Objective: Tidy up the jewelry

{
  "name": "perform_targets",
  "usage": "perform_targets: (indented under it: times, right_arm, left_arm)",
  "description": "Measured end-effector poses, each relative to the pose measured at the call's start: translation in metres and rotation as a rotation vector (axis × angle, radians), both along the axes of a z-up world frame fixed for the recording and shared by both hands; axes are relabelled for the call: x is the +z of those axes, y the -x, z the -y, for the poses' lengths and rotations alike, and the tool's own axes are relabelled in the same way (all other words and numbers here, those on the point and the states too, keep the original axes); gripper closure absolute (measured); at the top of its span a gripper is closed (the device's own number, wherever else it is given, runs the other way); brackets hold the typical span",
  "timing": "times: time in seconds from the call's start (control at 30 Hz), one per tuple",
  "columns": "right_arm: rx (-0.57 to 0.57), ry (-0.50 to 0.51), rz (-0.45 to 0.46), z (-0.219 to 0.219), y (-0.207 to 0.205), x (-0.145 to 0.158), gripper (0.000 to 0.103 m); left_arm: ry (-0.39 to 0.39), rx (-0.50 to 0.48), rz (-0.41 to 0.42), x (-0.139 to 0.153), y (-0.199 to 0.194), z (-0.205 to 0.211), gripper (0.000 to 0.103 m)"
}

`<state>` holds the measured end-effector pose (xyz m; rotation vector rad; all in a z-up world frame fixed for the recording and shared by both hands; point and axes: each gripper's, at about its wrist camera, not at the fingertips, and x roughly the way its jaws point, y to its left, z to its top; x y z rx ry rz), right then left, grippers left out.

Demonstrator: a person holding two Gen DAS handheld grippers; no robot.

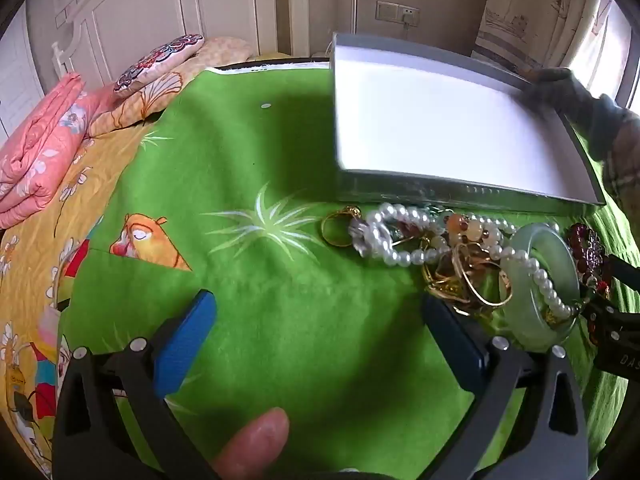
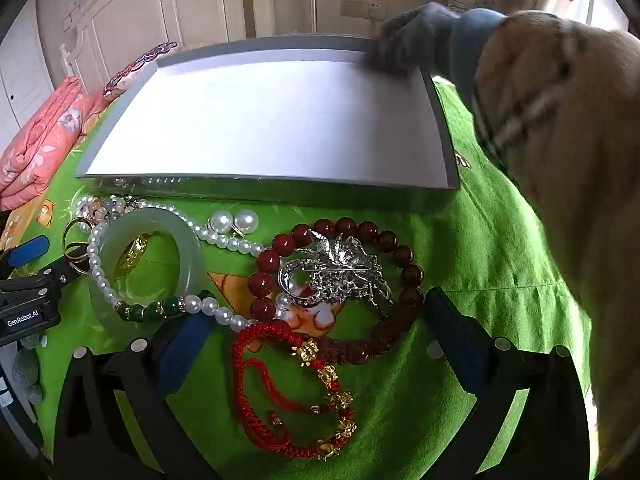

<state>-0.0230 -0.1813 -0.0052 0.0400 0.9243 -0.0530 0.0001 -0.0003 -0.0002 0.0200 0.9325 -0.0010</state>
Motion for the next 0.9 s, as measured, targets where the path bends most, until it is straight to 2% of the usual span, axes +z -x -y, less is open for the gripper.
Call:
perform_targets:
  times: [0.9]
  right_arm:
    - [0.000,0.016,0.009,-0.0005,0.0007,0.0002,0.004]
  left_arm:
    - [0.010,0.001,0.004,0.0007,0.0004,-0.0006,0.002]
